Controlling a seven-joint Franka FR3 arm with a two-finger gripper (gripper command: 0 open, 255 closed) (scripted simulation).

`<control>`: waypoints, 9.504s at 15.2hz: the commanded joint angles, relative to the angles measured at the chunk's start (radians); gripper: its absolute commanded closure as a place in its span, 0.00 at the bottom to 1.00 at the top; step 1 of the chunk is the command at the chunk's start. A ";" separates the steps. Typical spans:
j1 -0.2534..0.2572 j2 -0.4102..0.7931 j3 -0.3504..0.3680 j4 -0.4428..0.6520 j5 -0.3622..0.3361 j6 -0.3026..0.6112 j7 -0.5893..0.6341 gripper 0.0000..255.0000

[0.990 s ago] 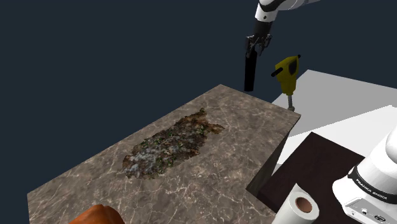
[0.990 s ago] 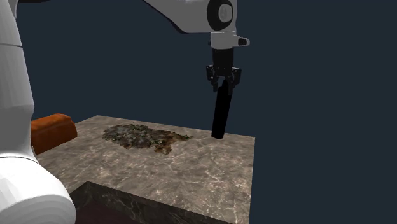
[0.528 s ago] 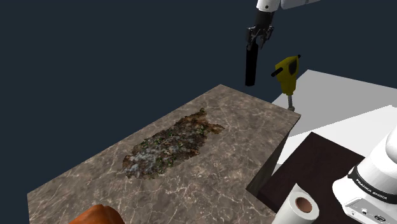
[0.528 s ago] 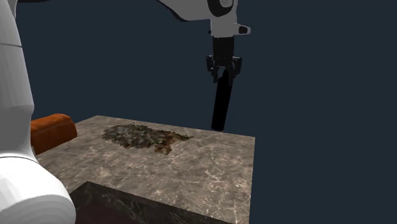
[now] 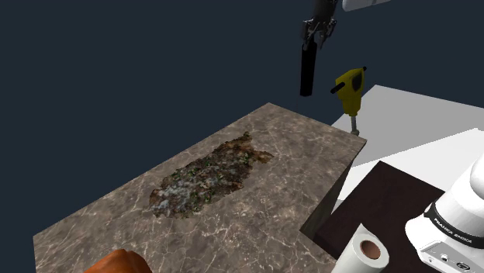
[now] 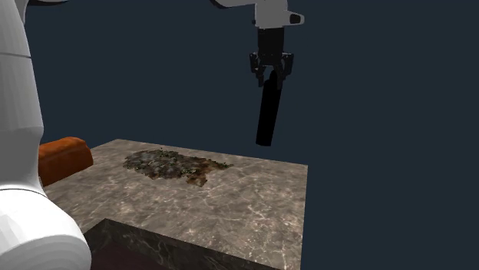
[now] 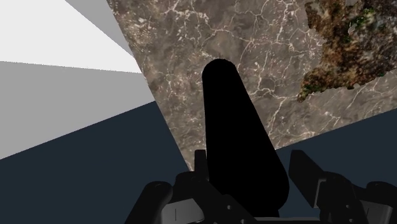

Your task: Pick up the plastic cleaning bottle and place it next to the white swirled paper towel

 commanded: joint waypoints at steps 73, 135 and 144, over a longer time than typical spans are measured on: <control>0.287 -0.629 0.817 -0.142 0.196 -0.392 1.118 1.00; 0.335 -0.684 1.160 -0.845 0.385 0.323 1.219 1.00; 0.328 -0.676 1.176 -0.859 0.388 0.346 1.221 1.00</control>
